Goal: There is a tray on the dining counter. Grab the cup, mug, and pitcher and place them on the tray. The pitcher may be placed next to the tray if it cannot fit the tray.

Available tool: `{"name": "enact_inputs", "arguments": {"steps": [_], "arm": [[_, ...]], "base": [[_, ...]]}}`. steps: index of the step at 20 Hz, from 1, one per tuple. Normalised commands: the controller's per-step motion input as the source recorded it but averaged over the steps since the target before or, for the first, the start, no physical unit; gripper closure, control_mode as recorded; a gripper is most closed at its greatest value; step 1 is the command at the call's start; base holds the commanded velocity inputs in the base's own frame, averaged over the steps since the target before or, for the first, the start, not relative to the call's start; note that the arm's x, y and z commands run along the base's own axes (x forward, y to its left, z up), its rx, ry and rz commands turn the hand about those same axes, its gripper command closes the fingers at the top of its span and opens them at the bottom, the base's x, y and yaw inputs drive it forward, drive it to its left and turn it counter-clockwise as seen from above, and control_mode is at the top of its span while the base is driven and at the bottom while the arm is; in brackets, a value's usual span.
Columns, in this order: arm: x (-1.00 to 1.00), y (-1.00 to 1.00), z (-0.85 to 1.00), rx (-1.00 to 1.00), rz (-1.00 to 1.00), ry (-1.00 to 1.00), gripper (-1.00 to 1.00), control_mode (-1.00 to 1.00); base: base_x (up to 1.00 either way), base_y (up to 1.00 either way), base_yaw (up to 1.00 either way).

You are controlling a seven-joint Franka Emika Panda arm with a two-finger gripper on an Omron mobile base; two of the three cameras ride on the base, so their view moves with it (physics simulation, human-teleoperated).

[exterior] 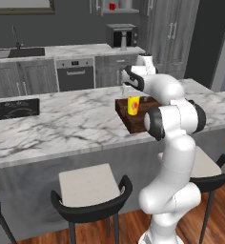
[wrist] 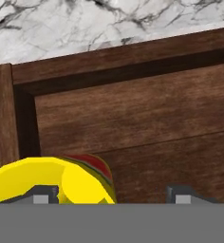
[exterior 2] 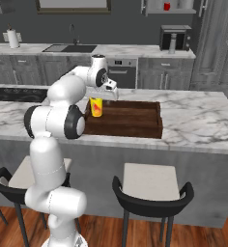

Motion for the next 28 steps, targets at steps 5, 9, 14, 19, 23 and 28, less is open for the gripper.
{"name": "enact_inputs", "arguments": {"steps": [5, 9, 14, 19, 23, 28], "arm": [[0.00, 0.00, 0.15, 0.00, 0.00, -0.02, -1.00, -1.00], [-0.13, -0.05, 0.41, 0.00, 0.00, -0.08, -1.00, -1.00], [-0.11, -0.19, 0.42, 0.00, 0.00, -0.06, -1.00, -1.00], [-0.56, -0.32, 0.22, 0.00, 0.00, 0.00, -1.00, -1.00], [-0.98, -0.06, 0.08, 0.00, 0.00, 0.00, -1.00, -1.00], [-0.96, 0.00, 0.22, 0.00, 0.04, 0.00, -1.00, -1.00]], "base": [[0.00, 0.00, 0.00], [0.00, 0.00, 0.00], [0.00, 0.00, 0.00], [0.00, 0.00, 0.00], [0.00, 0.00, 0.00], [0.00, 0.00, 0.00]]}}
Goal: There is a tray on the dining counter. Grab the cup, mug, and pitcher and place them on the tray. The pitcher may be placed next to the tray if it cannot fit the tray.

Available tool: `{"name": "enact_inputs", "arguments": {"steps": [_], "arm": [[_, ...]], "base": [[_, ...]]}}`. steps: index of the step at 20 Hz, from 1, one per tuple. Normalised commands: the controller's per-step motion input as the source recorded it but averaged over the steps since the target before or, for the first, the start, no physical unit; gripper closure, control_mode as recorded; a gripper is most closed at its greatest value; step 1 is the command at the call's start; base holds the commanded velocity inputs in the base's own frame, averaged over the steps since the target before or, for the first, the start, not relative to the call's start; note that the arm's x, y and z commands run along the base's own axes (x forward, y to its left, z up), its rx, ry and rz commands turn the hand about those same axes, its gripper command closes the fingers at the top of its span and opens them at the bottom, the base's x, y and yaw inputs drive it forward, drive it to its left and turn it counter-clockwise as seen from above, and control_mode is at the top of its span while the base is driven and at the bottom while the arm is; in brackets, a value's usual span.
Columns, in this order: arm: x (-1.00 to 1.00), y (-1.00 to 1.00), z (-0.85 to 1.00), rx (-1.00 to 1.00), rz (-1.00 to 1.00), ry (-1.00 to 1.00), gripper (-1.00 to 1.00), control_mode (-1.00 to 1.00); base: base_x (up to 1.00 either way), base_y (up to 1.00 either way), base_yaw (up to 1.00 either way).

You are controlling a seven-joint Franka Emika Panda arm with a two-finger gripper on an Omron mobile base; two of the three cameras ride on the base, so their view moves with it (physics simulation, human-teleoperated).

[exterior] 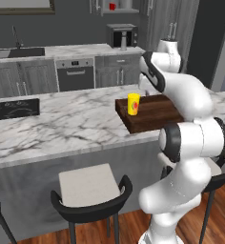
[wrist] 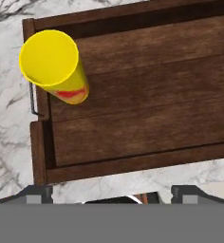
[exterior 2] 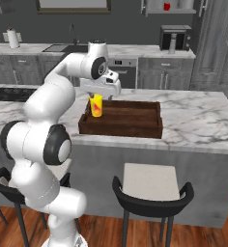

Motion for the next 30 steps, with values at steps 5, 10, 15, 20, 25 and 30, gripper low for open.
{"name": "enact_inputs", "arguments": {"steps": [5, 10, 15, 20, 25, 30], "arm": [[-0.82, 0.00, 0.22, 0.00, 0.03, 0.00, -1.00, -1.00], [-0.93, 0.01, 0.18, 0.00, 0.02, 0.00, -1.00, -1.00], [-0.86, 0.16, 0.01, 0.00, 0.04, 0.00, -1.00, -1.00], [-0.63, 0.42, 0.00, 0.00, 0.03, 0.00, -1.00, -1.00], [-0.31, 0.34, 0.01, 0.00, 0.00, 0.00, -1.00, -1.00], [-0.36, 0.01, 0.00, 0.00, 0.02, 0.00, -1.00, -1.00]], "base": [[0.00, 0.00, 0.00], [0.00, 0.00, 0.00], [0.00, 0.00, 0.00], [0.00, 0.00, 0.00], [0.00, 0.00, 0.00], [0.00, 0.00, 0.00]]}}
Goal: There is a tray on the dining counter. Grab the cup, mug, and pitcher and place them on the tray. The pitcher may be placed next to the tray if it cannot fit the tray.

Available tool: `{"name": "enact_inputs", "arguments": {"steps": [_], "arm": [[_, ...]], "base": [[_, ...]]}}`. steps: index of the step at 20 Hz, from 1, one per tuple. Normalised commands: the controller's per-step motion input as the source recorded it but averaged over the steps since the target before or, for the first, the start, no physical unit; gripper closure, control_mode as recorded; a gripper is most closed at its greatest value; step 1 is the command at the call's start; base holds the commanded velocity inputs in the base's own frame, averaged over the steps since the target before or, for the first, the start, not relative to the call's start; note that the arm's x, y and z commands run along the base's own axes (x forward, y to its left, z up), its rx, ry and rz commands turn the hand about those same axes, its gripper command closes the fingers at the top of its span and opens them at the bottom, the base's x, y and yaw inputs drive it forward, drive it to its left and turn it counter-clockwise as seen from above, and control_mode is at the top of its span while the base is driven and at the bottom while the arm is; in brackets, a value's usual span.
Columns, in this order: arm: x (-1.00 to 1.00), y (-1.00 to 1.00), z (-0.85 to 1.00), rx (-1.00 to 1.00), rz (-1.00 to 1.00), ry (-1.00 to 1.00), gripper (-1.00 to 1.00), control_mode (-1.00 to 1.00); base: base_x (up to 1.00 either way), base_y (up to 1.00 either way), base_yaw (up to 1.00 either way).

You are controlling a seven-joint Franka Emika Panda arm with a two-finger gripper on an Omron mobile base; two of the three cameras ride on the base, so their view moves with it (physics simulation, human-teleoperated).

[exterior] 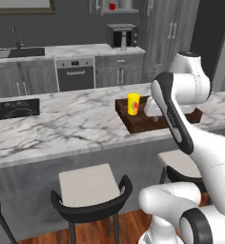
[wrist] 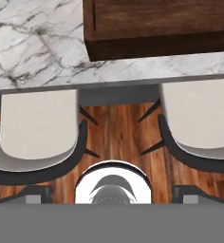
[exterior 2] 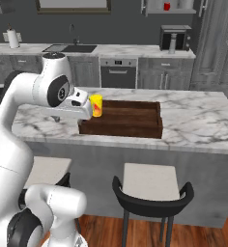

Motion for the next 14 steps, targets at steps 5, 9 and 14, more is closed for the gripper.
{"name": "enact_inputs", "arguments": {"steps": [5, 9, 14], "arm": [[-0.19, 0.00, 0.00, 0.00, 0.00, 0.00, -1.00, -1.00], [-0.26, 0.00, 0.00, 0.00, 0.00, 0.00, -1.00, -1.00], [-0.46, 0.00, 0.00, 0.00, 0.00, 0.00, -1.00, -1.00]], "base": [[0.00, 0.00, 0.00], [0.00, 0.00, 0.00], [0.00, 0.00, 0.00]]}}
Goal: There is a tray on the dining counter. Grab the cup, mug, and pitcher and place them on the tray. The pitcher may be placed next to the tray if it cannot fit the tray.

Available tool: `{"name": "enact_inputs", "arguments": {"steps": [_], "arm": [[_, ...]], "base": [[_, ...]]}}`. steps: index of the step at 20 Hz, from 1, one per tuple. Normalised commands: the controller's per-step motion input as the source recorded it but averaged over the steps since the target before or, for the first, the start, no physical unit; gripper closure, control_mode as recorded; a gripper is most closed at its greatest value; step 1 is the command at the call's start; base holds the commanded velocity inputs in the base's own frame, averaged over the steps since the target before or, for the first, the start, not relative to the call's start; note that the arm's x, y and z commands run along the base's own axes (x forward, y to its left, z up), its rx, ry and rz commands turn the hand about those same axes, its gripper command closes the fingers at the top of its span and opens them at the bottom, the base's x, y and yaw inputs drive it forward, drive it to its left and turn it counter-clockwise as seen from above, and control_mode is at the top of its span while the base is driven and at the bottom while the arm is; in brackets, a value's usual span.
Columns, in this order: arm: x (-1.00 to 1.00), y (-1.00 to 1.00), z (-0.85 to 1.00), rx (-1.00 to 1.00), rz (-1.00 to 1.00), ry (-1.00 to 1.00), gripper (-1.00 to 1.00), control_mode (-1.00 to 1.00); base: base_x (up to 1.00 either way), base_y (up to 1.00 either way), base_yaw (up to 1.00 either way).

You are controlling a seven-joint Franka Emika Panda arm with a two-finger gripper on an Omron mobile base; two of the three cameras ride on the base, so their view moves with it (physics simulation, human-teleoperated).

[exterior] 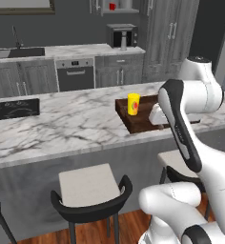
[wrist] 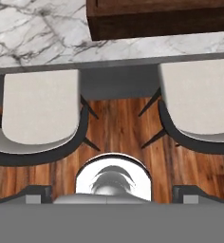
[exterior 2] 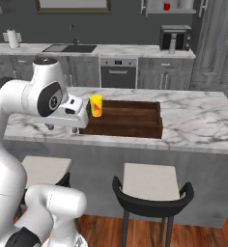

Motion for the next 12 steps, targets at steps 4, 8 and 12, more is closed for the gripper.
{"name": "enact_inputs", "arguments": {"steps": [4, 8, 12], "arm": [[-0.21, 0.00, 0.00, 0.00, 0.00, 0.00, -1.00, 1.00], [0.00, 0.00, 0.00, 0.00, 0.00, 0.00, -1.00, 1.00], [0.00, 0.00, 0.00, 0.00, 0.00, 0.00, -1.00, 1.00]], "base": [[-0.11, -0.03, 0.00], [-0.80, -0.65, -0.24], [-0.77, -0.88, -0.56]]}}
